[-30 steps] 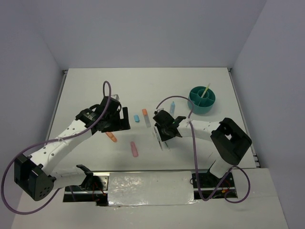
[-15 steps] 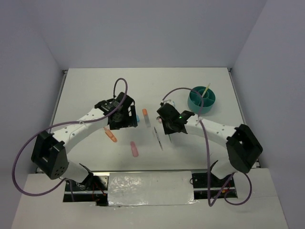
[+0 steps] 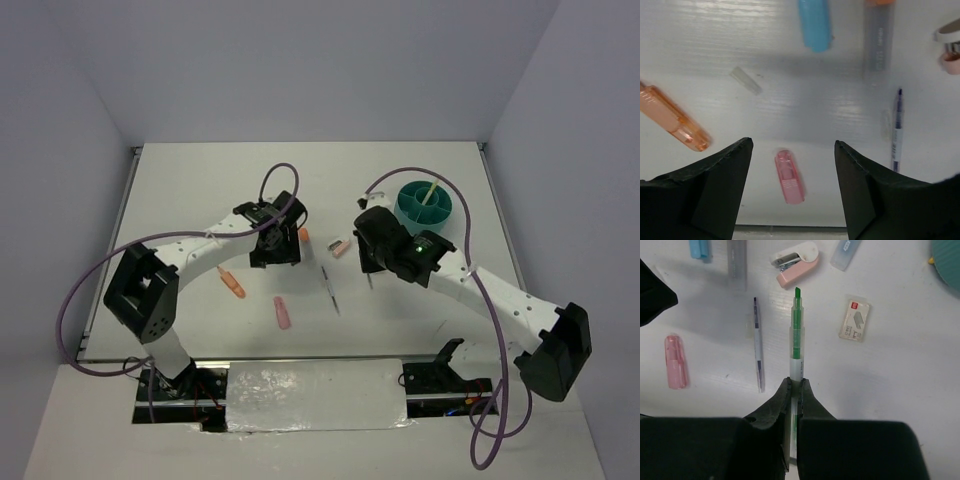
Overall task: Sort the stationery into containers
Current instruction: Close the pen cap on the pen.
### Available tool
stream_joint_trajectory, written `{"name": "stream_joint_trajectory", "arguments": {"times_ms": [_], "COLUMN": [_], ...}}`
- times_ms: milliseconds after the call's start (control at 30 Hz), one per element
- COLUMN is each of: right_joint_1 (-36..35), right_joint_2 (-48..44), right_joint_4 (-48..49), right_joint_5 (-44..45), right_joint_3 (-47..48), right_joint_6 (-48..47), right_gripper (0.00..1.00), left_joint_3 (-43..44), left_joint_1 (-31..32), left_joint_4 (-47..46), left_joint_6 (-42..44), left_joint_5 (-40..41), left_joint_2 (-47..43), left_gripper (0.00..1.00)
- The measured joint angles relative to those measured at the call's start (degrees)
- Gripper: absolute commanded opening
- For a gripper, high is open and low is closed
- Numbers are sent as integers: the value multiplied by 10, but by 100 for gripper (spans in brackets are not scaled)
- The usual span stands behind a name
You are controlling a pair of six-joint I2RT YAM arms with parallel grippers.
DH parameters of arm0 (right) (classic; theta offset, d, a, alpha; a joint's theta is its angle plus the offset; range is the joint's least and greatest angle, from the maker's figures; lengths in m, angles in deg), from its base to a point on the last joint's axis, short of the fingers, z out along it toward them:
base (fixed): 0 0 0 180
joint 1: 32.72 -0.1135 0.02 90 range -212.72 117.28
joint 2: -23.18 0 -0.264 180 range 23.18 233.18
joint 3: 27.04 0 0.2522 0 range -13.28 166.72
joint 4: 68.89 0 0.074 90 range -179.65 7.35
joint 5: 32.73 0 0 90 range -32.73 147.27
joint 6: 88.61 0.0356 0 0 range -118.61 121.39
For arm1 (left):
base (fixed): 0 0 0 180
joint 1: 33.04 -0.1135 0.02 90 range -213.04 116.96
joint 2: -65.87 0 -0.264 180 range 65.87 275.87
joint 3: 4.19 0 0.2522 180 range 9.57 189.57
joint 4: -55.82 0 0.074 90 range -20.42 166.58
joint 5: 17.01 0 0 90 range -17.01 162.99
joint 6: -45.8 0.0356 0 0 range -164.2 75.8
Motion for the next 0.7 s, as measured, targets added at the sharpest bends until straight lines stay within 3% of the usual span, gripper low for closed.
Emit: {"name": "stream_joint_trajectory", "arguments": {"times_ms": [100, 333, 500, 700], "right_joint_1": [0, 1, 2, 2], "right_joint_2": [-16, -52, -75, -91], "right_joint_4": [-18, -42, -49, -55], "right_joint_5": [7, 14, 14, 13], "right_joint_3": [0, -15, -36, -55], "right_joint_6": [3, 6, 7, 8], "right_gripper": [0, 0, 0, 0], "left_joint_3": [26, 103, 144, 150], "left_joint_1": [27, 78, 92, 98], "left_joint_4": [4, 31, 41, 48], "left_joint_6": [-19, -90, -125, -153], "left_joint_5": [0, 9, 8, 6], "left_joint_2": [13, 66, 138, 164], "left_gripper": [77, 63, 58, 53]}}
